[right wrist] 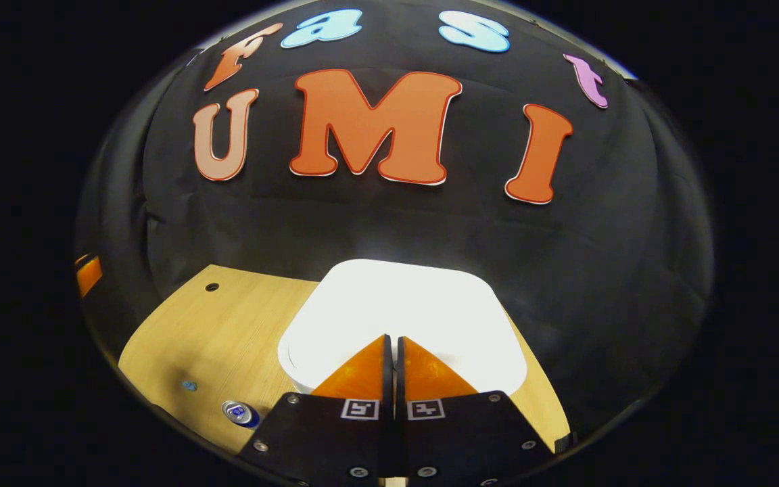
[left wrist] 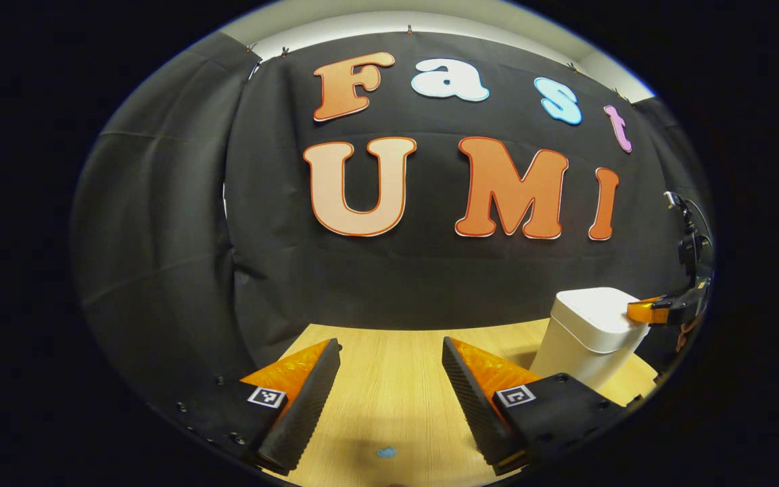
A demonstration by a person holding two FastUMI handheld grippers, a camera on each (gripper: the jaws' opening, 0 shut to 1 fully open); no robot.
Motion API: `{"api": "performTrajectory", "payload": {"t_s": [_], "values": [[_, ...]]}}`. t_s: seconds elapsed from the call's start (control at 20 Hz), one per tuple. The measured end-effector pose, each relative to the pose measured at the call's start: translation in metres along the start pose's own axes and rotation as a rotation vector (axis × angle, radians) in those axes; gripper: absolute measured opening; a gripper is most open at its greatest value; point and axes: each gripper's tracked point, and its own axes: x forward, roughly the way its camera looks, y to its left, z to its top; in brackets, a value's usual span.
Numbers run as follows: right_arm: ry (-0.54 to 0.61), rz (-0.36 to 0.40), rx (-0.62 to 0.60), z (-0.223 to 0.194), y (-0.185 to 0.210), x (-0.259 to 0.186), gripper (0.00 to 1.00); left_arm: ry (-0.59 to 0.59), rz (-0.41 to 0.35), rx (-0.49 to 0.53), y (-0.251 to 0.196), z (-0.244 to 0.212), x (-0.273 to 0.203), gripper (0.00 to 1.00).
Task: Press the lid of the desktop garbage bin to open it, pick up the crumpled paper on the desktop and throw it into the bin, then pick up the pop can on the desktop and drop it into the bin, and finally close the garbage bin lid.
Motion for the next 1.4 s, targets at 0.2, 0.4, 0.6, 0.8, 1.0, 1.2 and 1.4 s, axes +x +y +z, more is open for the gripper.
{"api": "performTrajectory", "payload": {"t_s": [0.2, 0.4, 0.6, 0.8, 1.0, 1.2, 1.4], "values": [[-0.085, -0.004, -0.015, 0.027, 0.004, -0.01, 0.01, 0.001, -0.009, 0.009, 0.0, -0.004, 0.003, 0.97], [-0.25, -0.036, -0.076, 0.072, 0.01, -0.026, 0.01, 0.025, -0.026, 0.023, 0.001, -0.019, 0.005, 0.97], [-0.391, -0.033, -0.089, 0.112, 0.024, -0.045, 0.01, 0.07, -0.026, 0.027, 0.008, -0.041, 0.008, 0.97], [-0.49, 0.039, -0.106, 0.128, 0.056, -0.062, 0.12, 0.106, -0.022, 0.01, 0.021, -0.058, 0.011, 0.97], [-0.439, 0.135, -0.047, 0.101, 0.092, -0.058, 0.45, 0.181, -0.056, -0.028, 0.024, -0.089, 0.022, 0.97], [-0.333, 0.209, -0.033, 0.056, 0.122, -0.055, 0.87, 0.311, -0.085, -0.058, 0.022, -0.135, 0.029, 0.97], [-0.247, 0.257, -0.044, 0.018, 0.14, -0.051, 0.98, 0.451, -0.104, -0.052, 0.016, -0.181, 0.033, 0.98]]}}
